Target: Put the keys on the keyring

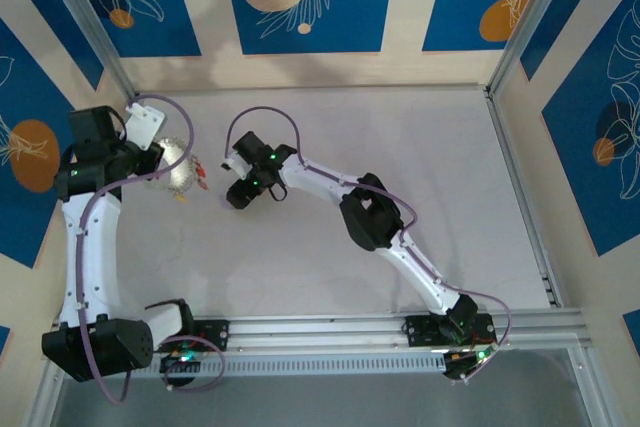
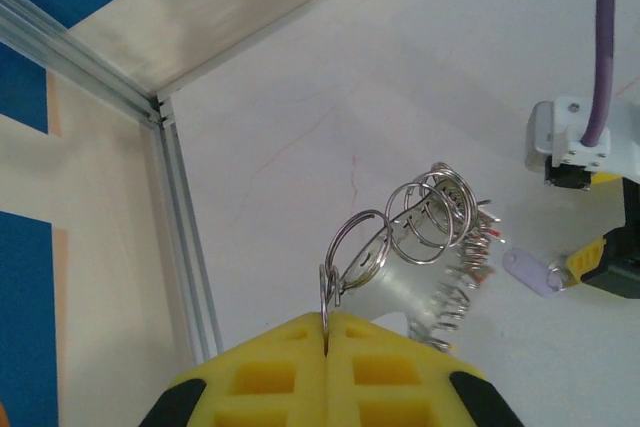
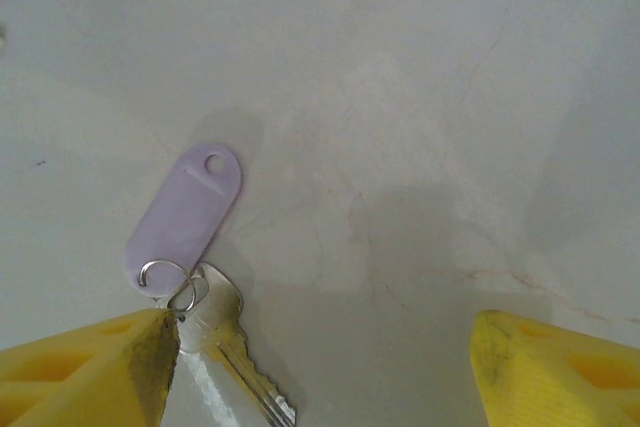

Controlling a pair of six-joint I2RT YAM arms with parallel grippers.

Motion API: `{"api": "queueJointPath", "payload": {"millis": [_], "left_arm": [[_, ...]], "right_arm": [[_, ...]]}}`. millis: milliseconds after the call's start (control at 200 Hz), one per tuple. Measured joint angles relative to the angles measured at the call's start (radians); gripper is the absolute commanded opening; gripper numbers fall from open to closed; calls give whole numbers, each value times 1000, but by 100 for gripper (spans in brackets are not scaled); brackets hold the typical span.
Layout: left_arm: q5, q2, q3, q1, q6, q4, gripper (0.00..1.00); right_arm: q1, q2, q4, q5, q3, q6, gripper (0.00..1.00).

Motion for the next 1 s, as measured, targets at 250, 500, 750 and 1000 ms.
{"api": "queueJointPath", "payload": {"millis": [250,500,750,1000], "left_arm": [[8,0,-29,2,-3,4,0],[20,0,-31,3,-3,7,0],[39,0,-38,3,-3,22,0],[73,-9,-76,3,-7,50,0]], "right_arm": [[7,11,-7,-19,8,3,75],[24,-2,31,63,-41,-50,73],[53,-106,156,171,-246,-164,73],[47,-318,265,234,-597,-190,73]]}}
